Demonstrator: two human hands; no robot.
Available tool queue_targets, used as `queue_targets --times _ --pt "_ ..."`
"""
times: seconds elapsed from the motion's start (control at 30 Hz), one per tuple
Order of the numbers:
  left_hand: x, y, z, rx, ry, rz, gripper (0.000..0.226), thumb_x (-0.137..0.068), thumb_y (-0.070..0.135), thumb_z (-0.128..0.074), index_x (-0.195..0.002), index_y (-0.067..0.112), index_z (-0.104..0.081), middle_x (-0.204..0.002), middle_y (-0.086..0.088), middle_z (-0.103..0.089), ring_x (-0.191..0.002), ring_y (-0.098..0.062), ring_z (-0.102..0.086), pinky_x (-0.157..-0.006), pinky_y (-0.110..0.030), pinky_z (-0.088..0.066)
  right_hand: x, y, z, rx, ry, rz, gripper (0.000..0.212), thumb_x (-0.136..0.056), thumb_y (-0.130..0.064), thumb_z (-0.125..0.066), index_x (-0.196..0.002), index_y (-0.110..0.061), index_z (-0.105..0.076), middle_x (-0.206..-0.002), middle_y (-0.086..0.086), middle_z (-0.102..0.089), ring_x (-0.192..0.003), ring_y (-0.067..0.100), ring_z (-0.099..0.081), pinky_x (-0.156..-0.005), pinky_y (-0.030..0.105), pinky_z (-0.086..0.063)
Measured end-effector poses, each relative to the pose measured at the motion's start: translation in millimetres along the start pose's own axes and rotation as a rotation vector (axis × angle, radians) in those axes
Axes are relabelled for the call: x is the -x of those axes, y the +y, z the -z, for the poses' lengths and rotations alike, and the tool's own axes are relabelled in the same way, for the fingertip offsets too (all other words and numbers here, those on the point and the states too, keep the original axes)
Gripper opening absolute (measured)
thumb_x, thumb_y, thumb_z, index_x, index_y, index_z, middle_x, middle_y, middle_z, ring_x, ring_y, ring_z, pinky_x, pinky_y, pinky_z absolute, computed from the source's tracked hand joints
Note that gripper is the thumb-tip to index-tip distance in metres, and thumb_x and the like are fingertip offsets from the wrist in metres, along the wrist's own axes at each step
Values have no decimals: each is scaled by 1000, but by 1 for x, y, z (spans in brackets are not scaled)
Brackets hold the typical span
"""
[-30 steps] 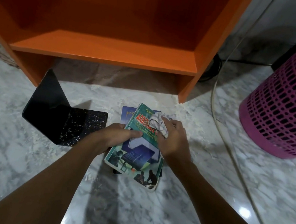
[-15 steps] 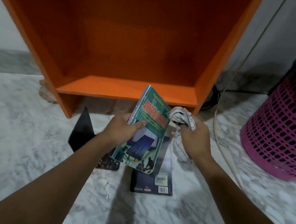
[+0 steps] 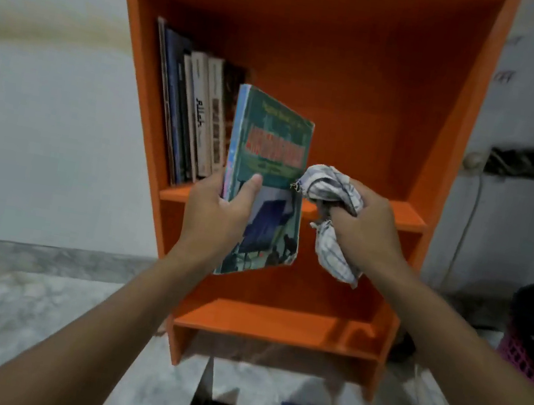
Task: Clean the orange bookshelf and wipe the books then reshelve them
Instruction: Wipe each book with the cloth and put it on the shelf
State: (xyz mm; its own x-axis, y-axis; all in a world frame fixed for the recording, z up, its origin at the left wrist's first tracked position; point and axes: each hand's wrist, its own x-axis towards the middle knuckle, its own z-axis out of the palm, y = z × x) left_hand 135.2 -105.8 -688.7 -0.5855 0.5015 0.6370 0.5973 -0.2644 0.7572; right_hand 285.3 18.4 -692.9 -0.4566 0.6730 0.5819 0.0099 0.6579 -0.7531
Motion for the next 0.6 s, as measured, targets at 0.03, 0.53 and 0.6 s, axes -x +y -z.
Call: queue_targets --times 0.03,0.53,0.6 --pt "-14 6 2 12 68 -34 14 -97 28 -58 -109 23 -65 -91 9 -70 -83 -3 -67 -68 -26 -58 -12 -9 2 12 -7 -2 26 -90 -2 -55 -98 -22 -70 -66 13 -61 -49 15 -39 -48 30 -32" --pt "-173 -87 -71 -381 432 -9 32 -75 -4 -49 -103 11 -43 -101 -3 -38 -97 -18 -33 -94 -32 -24 -151 -26 17 60 -36 -75 11 -91 -7 -59 -88 -11 -69 -67 9 -60 -56 18 -47 -55 33 -38" --pt "-181 -93 -78 -510 448 46 43 -79 -2 -48 -120 9 -43 -121 -12 -41 -115 -27 -31 -102 -40 -20 -159 -21 9 38 -26 -82 9 -89 -6 -58 -87 -7 -67 -67 10 -58 -57 19 -46 -55 34 -37"
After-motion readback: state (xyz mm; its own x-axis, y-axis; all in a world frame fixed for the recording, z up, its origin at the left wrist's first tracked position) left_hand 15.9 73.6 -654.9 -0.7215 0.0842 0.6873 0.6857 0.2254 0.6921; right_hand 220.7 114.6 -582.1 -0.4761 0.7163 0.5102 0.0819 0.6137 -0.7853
